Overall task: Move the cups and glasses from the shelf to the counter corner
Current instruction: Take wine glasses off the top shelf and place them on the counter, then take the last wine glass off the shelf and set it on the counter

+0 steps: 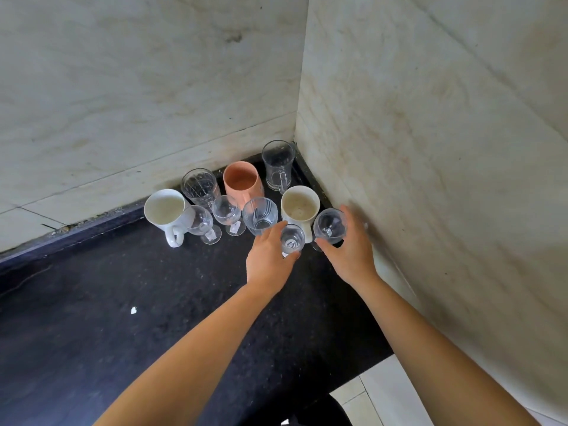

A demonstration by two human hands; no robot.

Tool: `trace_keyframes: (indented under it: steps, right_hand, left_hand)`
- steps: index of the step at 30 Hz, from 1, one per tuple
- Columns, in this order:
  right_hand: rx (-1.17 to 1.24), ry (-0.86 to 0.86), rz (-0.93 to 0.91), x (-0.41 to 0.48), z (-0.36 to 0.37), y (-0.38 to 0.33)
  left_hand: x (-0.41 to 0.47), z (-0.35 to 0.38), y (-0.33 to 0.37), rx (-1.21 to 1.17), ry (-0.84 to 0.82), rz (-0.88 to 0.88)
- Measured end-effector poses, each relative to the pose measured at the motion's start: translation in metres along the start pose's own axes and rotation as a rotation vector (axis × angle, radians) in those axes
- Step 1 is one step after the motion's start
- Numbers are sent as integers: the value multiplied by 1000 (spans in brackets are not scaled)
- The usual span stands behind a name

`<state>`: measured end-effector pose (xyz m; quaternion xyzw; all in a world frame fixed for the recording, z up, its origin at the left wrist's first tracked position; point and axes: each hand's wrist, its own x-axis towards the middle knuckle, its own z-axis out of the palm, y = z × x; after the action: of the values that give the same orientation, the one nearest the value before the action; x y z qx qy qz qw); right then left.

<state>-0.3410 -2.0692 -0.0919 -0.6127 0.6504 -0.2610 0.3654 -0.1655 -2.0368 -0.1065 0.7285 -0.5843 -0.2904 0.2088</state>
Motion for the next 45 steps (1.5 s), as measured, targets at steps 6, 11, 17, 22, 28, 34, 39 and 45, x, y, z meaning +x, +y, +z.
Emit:
trace_keyframes:
  steps: [6,11,17,22,28,34,39,45]
  right_hand:
    - [-64,-76,68,2,-6,-3]
    - [-155,-49,-59,0,-26,-40]
    - [-166,69,-478,2,-30,-158]
    - [-81,-9,-901,-28,23,-275]
    - [47,-329,-1292,-154,122,-368]
    - [193,-599,-1560,-341,172,-403]
    - [271,-640,-1710,-496,190,-409]
    - [436,-746,-1817,-748,221,-401]
  left_hand:
    - [1,-13,5,25,-115,46]
    - [-3,-79,9,20,-72,126]
    - [-39,-221,14,194,488,221]
    - [-142,-318,-7,349,849,43]
    - [-343,-331,-53,546,1094,-373]
    - [-544,-334,-70,642,1214,-704]
    - [-702,-333,-78,710,1301,-821]
    - [-940,-299,-90,837,1292,-1017]
